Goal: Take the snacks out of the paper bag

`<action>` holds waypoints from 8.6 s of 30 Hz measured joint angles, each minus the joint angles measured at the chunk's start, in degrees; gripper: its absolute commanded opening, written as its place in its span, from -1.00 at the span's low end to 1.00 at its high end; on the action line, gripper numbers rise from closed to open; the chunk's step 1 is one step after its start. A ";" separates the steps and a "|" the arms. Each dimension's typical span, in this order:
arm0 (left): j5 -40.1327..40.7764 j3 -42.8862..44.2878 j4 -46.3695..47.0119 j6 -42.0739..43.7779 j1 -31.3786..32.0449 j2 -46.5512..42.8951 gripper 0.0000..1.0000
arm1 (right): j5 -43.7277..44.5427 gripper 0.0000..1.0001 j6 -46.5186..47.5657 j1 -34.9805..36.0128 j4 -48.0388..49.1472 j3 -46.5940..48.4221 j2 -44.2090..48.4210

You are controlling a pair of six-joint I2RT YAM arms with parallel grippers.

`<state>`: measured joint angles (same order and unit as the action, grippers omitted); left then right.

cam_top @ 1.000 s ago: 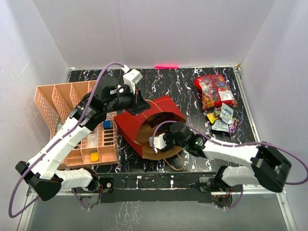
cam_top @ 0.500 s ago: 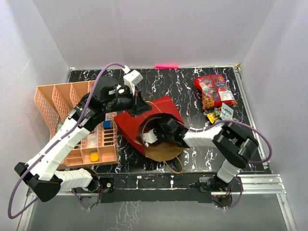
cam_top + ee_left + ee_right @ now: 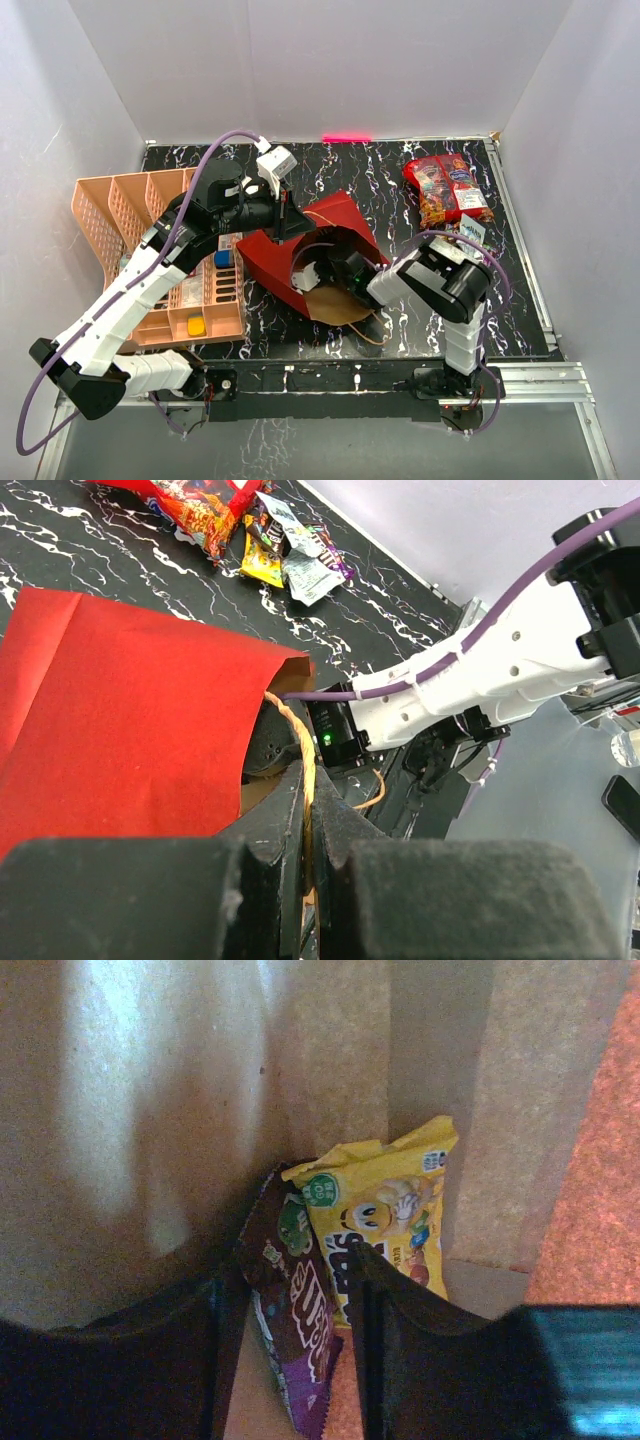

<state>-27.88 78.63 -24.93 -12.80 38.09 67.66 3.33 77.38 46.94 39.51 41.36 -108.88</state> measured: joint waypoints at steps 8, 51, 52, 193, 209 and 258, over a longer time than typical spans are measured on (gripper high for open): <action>0.90 0.00 -1.03 0.68 0.00 -0.07 -1.00 | -0.72 -0.72 0.20 -0.42 4.02 -2.29 -1.66; 10.82 0.00 -1.22 0.17 0.02 0.13 -1.00 | -7.72 -0.84 -78.01 -0.44 -50.38 18.88 62.93; 10.82 0.00 -1.25 0.17 0.00 0.31 -1.00 | -4.31 -0.84 -81.02 -0.46 -49.94 20.48 63.87; -6.16 0.11 -0.42 2.99 0.02 -0.92 -1.00 | 6.19 0.73 -12.09 6.23 -8.31 -0.90 8.15; -8.74 -0.76 -0.52 3.82 0.02 -0.92 -1.00 | 15.43 0.30 -7.87 3.54 13.92 6.14 -9.62; 6.51 -12.35 4.15 8.28 0.46 -10.25 -1.00 | -15.43 -0.84 -39.98 5.07 -18.18 -8.57 41.75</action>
<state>-21.37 66.28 -20.78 -4.51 38.54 57.41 -12.10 37.41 52.01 21.32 32.80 -67.13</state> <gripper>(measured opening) 0.009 0.087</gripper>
